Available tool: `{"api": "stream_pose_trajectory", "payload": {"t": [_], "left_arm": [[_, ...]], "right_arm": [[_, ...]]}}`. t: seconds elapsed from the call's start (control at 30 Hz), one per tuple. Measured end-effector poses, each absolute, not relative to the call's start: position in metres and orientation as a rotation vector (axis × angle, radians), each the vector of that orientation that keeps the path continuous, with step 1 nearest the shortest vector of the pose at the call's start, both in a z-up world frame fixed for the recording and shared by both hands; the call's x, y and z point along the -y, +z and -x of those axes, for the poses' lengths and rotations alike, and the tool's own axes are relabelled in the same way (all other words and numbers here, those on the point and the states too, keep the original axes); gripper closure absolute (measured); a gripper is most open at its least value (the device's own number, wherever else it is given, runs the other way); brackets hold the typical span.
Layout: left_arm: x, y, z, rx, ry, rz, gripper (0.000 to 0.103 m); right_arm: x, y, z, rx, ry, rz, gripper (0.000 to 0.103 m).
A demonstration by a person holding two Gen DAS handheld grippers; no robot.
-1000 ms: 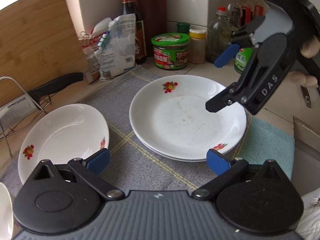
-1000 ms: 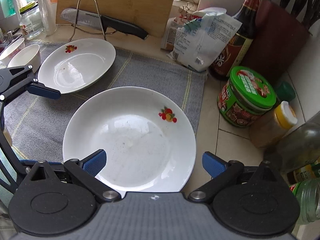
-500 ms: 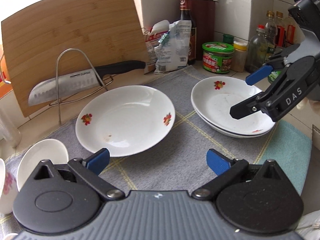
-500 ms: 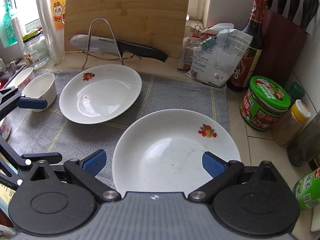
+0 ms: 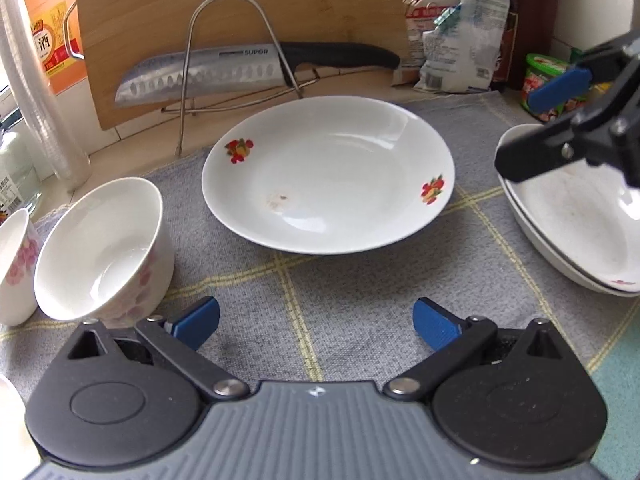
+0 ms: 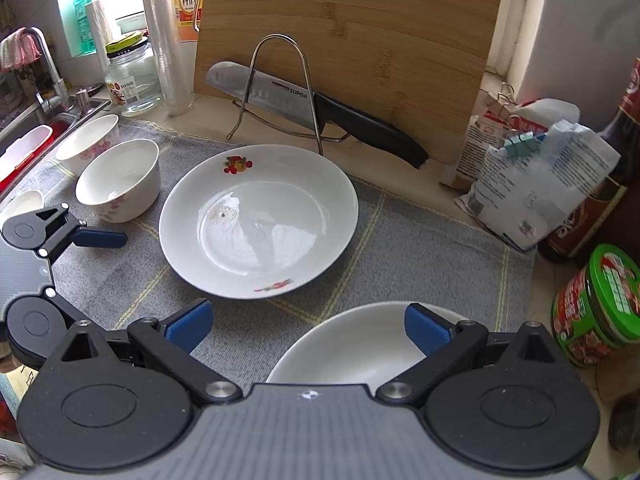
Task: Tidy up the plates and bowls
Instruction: 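Move the right gripper to the fruit-print plate beside the knife rack, then close the right gripper on the plate rim and lift it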
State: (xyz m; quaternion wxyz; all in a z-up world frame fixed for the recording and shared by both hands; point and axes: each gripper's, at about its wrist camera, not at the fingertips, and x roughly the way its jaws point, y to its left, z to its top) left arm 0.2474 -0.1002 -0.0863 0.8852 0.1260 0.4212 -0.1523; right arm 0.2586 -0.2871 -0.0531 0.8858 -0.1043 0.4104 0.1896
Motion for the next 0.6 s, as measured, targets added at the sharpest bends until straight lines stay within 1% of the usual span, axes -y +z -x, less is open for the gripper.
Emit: {"api": "stream_pose_trajectory", "payload": {"t": [0.17, 0.33, 0.6], "left_arm": [[0.097, -0.09, -0.256, -0.885, -0.309, -0.158, 0.0], [0.097, -0.093, -0.257, -0.834, -0.317, -0.153, 0.0], [0.1, -0.095, -0.268, -0.811, -0.318, -0.148, 0.0]], "right_arm": [[0.287, -0.056, -0.285, -0.851, 0.44, 0.233, 0.0], [0.283, -0.064, -0.307, -0.883, 0.452, 0.209, 0.0], [0.281, -0.074, -0.339, -0.953, 0.478, 0.174, 0.0]]}}
